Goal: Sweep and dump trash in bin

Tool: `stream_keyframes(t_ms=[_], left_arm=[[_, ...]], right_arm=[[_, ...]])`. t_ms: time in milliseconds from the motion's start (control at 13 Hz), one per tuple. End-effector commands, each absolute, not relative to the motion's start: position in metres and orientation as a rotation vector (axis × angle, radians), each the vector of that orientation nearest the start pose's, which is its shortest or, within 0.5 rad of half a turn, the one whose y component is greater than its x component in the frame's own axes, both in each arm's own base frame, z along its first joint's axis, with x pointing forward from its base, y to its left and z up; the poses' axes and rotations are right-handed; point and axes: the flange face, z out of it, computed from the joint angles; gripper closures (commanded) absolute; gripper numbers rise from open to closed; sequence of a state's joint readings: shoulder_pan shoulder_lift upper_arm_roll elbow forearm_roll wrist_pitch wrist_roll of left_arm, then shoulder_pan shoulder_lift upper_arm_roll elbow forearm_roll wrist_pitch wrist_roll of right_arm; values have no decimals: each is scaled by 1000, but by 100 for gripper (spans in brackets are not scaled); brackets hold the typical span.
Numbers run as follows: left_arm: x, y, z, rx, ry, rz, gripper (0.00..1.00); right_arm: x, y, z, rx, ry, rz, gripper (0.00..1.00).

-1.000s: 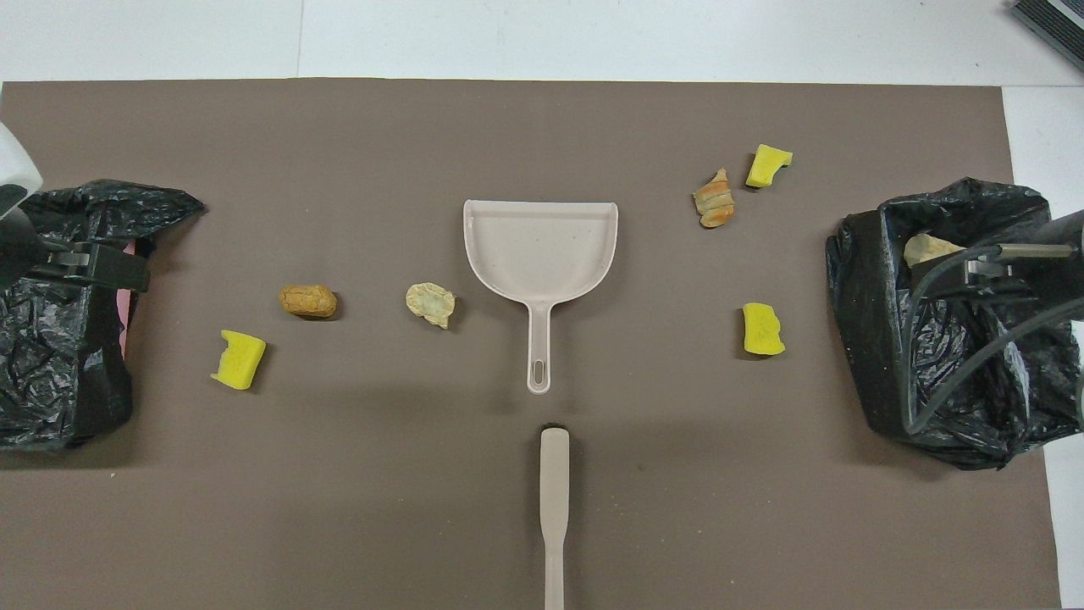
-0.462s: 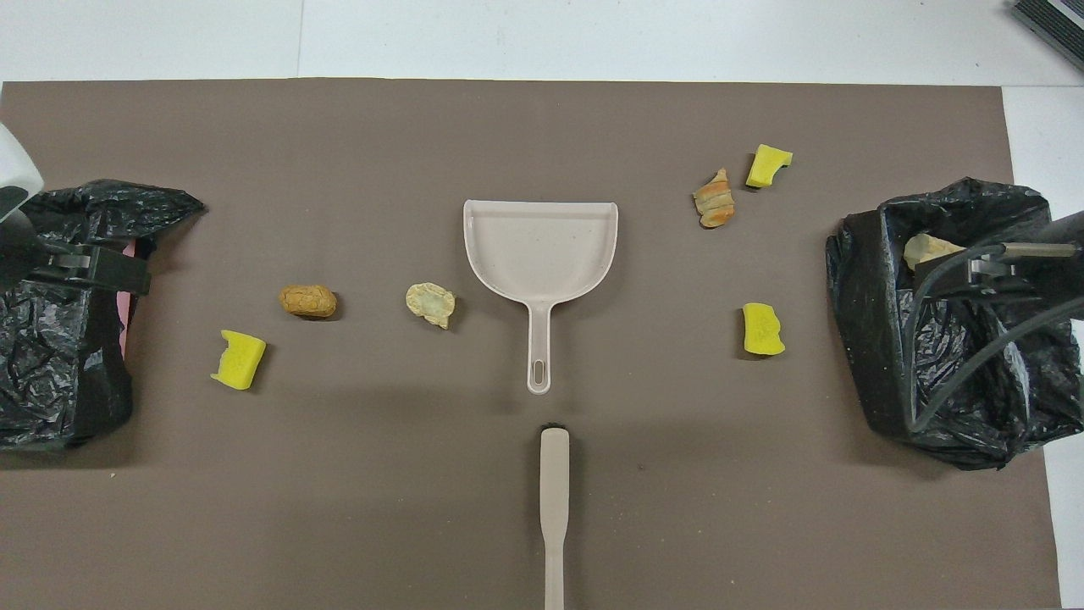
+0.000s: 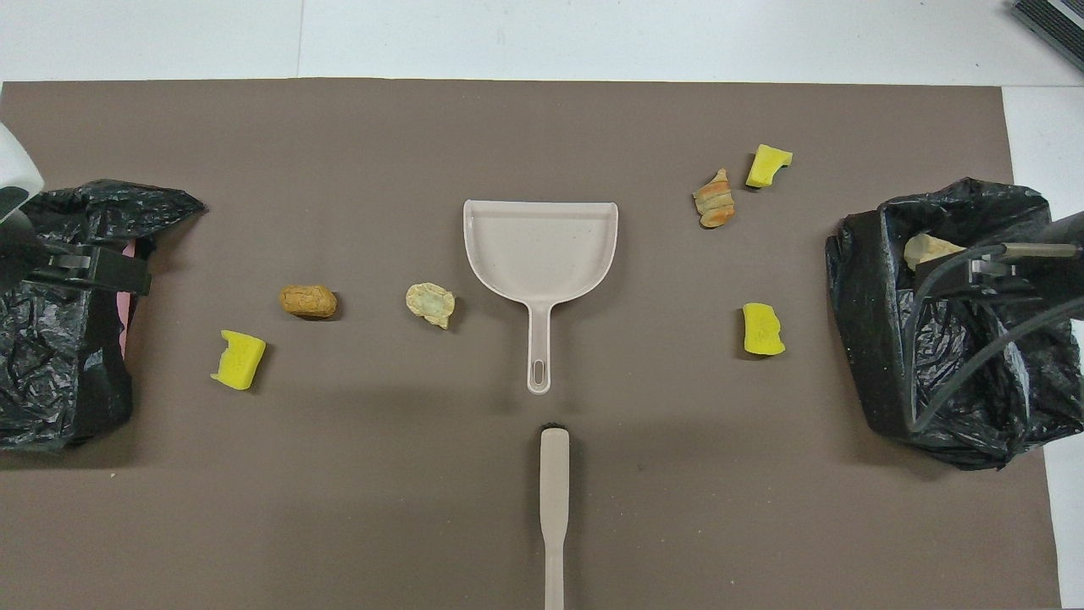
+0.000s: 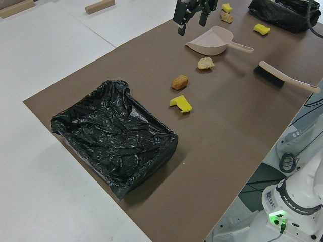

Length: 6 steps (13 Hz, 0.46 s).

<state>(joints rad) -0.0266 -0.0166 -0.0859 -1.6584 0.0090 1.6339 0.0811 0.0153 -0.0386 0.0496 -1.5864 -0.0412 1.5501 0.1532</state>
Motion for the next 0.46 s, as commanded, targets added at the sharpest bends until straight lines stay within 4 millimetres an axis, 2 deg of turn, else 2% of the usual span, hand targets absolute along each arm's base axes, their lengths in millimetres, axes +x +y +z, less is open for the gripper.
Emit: stream_keyframes(t_ms=[0,77,231,385], left_arm=[[534,-100,586,-3121,300,38,0],[527,-119,584,-3123,290,24,0],[510,-159,576,-3123,287,3,0],[481,-199,572,-3124,280,-22,0]], right_arm=[[537,34,634,-3157,119,-25,0],[537,36,633,-3158,116,-22,0],[541,60,627,-3157,111,-19,0],[549,92,615,-3149,152,-14,0]])
